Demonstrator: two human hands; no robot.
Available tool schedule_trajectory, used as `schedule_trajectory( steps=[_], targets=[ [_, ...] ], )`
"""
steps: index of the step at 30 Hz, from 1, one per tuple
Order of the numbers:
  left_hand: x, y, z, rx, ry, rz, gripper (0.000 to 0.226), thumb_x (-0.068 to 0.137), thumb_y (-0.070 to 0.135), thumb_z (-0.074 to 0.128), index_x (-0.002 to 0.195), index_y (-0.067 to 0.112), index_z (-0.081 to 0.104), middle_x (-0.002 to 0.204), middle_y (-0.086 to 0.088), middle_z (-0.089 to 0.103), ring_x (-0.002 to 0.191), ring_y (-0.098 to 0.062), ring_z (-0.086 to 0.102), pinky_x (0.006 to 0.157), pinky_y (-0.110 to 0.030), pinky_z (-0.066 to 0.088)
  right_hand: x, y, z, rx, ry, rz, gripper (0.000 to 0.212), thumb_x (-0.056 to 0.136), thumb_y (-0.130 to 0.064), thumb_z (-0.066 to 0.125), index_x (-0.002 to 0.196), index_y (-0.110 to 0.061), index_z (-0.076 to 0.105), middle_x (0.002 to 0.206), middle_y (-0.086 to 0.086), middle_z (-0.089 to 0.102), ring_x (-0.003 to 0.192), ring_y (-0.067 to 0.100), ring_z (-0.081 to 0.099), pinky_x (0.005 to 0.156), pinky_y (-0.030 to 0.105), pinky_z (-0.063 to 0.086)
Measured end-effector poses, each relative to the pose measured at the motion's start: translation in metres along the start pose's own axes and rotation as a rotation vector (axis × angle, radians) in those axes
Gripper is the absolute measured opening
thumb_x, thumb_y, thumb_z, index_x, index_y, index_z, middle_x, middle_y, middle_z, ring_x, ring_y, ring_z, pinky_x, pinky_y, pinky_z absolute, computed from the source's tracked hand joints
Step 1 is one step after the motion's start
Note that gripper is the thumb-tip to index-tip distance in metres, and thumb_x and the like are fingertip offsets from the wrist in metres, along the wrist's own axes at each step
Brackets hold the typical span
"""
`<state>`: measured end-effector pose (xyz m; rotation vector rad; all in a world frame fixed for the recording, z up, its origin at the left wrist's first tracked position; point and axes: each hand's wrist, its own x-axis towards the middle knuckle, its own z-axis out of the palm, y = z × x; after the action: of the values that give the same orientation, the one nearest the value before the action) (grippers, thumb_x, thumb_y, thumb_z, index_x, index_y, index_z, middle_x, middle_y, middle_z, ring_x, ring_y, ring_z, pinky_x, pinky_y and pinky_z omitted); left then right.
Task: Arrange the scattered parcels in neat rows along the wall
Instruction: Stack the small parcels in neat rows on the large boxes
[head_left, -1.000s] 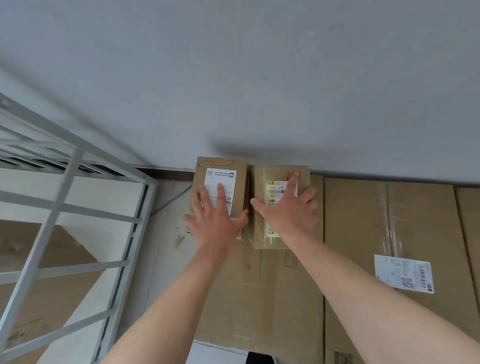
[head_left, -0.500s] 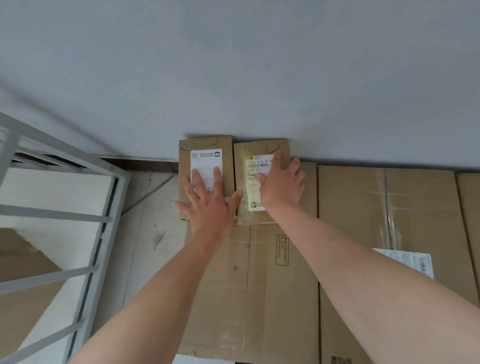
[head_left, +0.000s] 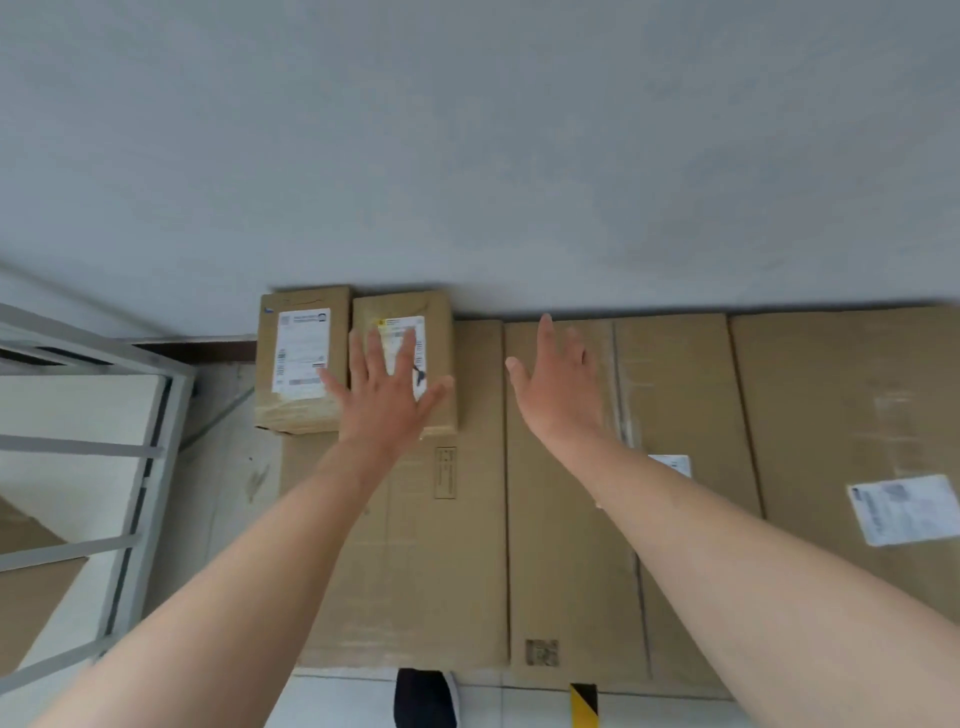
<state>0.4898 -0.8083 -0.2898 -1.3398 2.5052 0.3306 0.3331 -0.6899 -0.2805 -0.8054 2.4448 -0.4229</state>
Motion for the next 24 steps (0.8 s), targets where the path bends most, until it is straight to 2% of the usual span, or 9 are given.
schedule_trajectory(
  steps=[6,11,16,20,24],
  targets=[
    [-0.048,0.19,-0.025,-0.064,-0.019,0.214,0.078,0.091,0.07,0.019,0.156,0.031,0.001,0.164,-0.011,-0.002,0.149,-0.025,-0.014,0.111,-0.069,-0.006,-0.036,0.135,-0.116,-0.015,0.028,0.045,0.068,0.101,-0.049,0.034,0.157,-0.021,0.007,0.163,0.014,0.011,0.149,0.036,0.008,0.118,0.048,0.017],
    [-0.112,0.394,-0.017,-0.082,-0.103,0.398,0.074,0.095,0.067,0.02,0.156,0.031,0.001,0.164,-0.01,0.005,0.15,-0.025,-0.007,0.111,-0.066,-0.005,-0.11,0.335,-0.221,-0.071,0.056,0.285,0.068,0.101,-0.051,0.031,0.157,-0.022,0.005,0.164,0.011,0.008,0.15,0.033,0.006,0.12,0.05,0.016],
    [-0.194,0.592,0.032,-0.02,-0.21,0.64,0.075,0.093,0.07,0.013,0.155,0.032,-0.004,0.164,-0.009,0.0,0.15,-0.026,-0.008,0.112,-0.064,-0.007,-0.209,0.544,-0.291,-0.067,0.155,0.549,0.065,0.1,-0.048,0.036,0.155,-0.021,0.015,0.162,0.012,0.016,0.149,0.033,0.01,0.119,0.052,0.02],
    [-0.253,0.72,0.084,0.019,-0.273,0.804,0.074,0.094,0.071,0.015,0.155,0.033,0.0,0.164,-0.008,0.003,0.15,-0.026,-0.007,0.111,-0.067,-0.004,-0.273,0.672,-0.315,-0.03,0.151,0.708,0.067,0.099,-0.05,0.036,0.155,-0.02,0.016,0.162,0.013,0.017,0.148,0.033,0.014,0.117,0.049,0.025],
    [-0.295,0.815,0.147,0.09,-0.326,0.895,0.075,0.093,0.072,0.018,0.155,0.033,-0.001,0.164,-0.008,0.001,0.15,-0.025,-0.008,0.111,-0.068,-0.001,-0.31,0.775,-0.316,-0.013,0.144,0.789,0.069,0.097,-0.054,0.04,0.155,-0.022,0.018,0.162,0.012,0.018,0.148,0.033,0.014,0.116,0.048,0.025]
  ],
)
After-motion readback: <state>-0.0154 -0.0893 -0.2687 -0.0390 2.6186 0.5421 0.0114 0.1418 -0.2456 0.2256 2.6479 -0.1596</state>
